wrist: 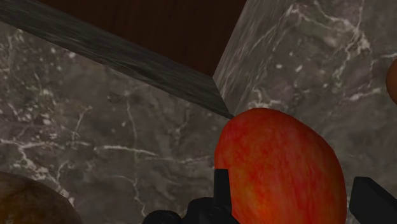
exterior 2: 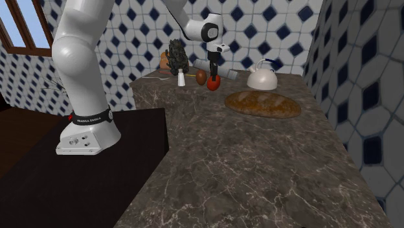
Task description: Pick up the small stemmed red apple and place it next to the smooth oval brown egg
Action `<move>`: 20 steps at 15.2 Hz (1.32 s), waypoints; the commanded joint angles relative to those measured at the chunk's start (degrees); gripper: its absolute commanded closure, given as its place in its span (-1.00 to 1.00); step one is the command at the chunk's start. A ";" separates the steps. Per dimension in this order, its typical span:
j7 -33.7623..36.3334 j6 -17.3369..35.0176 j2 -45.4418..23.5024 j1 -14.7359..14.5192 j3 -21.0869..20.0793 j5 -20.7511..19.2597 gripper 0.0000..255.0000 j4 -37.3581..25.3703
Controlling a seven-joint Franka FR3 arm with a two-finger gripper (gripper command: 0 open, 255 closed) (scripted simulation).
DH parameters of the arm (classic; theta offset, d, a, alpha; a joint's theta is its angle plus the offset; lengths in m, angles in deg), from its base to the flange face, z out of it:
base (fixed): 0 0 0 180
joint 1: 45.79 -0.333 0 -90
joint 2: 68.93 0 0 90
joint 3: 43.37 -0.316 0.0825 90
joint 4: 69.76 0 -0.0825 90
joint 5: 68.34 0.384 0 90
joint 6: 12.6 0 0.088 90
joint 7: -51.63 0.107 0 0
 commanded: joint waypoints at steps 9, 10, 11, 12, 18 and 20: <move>0.01 0.10 -0.06 -0.01 0.01 -0.01 -1.00 0.01; 0.01 0.10 -0.06 -0.01 0.01 -0.01 -1.00 0.01; 0.01 0.10 -0.06 -0.01 0.01 -0.01 -1.00 0.01; -0.10 -1.26 1.16 0.14 -0.10 0.17 -1.00 -0.14; -0.40 -5.22 4.32 0.51 -0.36 0.65 -1.00 -0.95; -0.40 -5.23 4.32 0.51 -0.36 0.65 -1.00 -0.96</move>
